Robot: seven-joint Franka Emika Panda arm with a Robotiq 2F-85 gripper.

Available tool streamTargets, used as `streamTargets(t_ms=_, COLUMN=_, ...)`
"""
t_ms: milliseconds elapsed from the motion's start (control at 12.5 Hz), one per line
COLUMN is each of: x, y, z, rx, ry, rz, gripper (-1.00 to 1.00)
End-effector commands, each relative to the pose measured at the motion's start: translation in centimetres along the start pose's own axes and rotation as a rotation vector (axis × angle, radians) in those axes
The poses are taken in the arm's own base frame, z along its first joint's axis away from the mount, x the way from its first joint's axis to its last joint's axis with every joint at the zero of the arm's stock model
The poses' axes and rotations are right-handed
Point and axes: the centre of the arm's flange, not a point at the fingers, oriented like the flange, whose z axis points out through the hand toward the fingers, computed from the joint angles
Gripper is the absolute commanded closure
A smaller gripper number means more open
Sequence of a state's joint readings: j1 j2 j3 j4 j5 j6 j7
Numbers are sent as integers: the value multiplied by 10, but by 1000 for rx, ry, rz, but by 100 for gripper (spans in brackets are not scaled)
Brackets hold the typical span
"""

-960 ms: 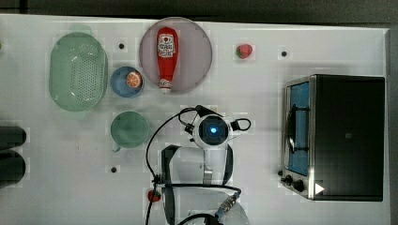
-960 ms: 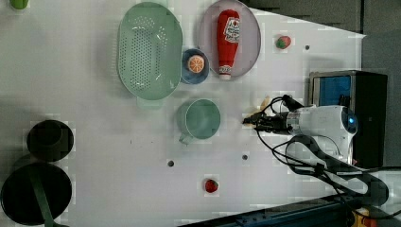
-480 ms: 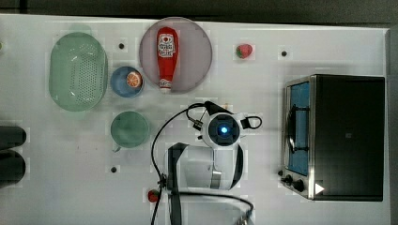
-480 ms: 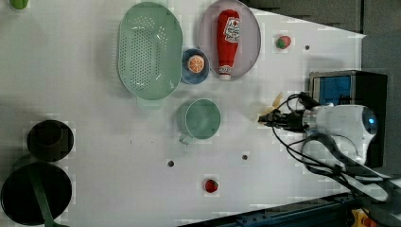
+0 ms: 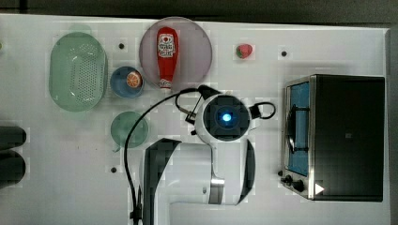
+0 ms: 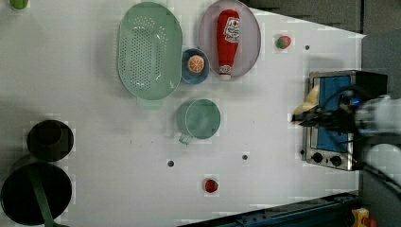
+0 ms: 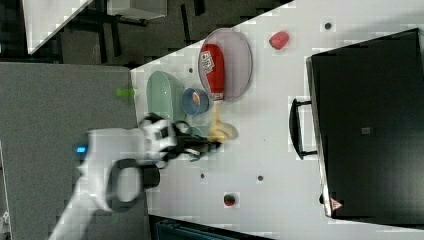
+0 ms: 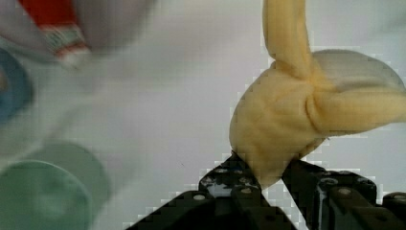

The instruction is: Pick Banana and place it in mug.

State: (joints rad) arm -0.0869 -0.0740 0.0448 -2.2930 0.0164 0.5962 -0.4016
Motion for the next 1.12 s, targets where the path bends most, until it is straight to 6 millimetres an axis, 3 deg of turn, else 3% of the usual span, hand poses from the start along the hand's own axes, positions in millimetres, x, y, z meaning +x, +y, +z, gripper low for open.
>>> streamTargets(t_ms=80, x=-9, y=-1, z=-70, rx=1, ry=32, rz=-35, gripper=42)
streamTargets(t_ms=240, x=-25, y=-23, z=-91, rx=4, ry=72, rz=-84, gripper=42)
streamTargets(t_ms=400, x=-48, y=-60, z=-94, rx=-11, ry=84, rz=-164, gripper=42)
streamTargets(t_ms=640, x=-88, y=-122, z=-79, rx=-49, ry=66, rz=-307, gripper=42)
streamTargets(t_ms=800, x=-110, y=-150, z=-69, rx=-64, ry=55, rz=-361, gripper=42)
streamTargets(t_ms=1120, x=-145, y=-192, z=-39, rx=-90, ry=23, rz=-193, gripper=42)
